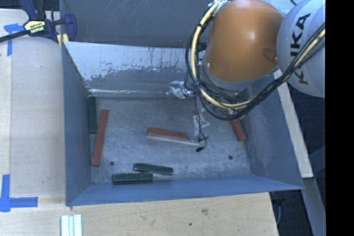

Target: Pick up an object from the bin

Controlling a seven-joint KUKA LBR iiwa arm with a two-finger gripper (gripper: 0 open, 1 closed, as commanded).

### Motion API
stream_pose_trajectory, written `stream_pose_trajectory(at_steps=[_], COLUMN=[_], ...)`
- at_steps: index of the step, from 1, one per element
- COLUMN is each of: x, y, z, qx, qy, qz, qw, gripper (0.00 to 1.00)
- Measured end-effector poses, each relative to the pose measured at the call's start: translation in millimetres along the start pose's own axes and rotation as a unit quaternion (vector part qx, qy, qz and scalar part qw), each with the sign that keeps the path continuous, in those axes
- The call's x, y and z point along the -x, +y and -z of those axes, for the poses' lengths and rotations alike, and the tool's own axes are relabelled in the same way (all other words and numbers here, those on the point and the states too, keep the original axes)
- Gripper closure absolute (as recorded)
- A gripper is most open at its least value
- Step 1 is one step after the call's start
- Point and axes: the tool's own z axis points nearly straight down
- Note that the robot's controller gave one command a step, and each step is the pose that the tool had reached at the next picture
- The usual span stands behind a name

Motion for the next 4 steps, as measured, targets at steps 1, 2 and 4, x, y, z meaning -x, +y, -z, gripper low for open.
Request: stream_pose_trajectory(at_steps=[1, 2, 4], x=[-8.9, -47.0, 7.9], y=[-6.7, -8.0, -2.3], z=[-40.7, -98.9, -161.5], qx=[-0.002, -0.001, 0.0], qy=[-0.0048, -0.0012, 0.0026], qz=[0.041, 0.06, 0.104], qw=[0.9992, 0.9982, 0.9945], gripper=[0.0, 0.0, 0.0])
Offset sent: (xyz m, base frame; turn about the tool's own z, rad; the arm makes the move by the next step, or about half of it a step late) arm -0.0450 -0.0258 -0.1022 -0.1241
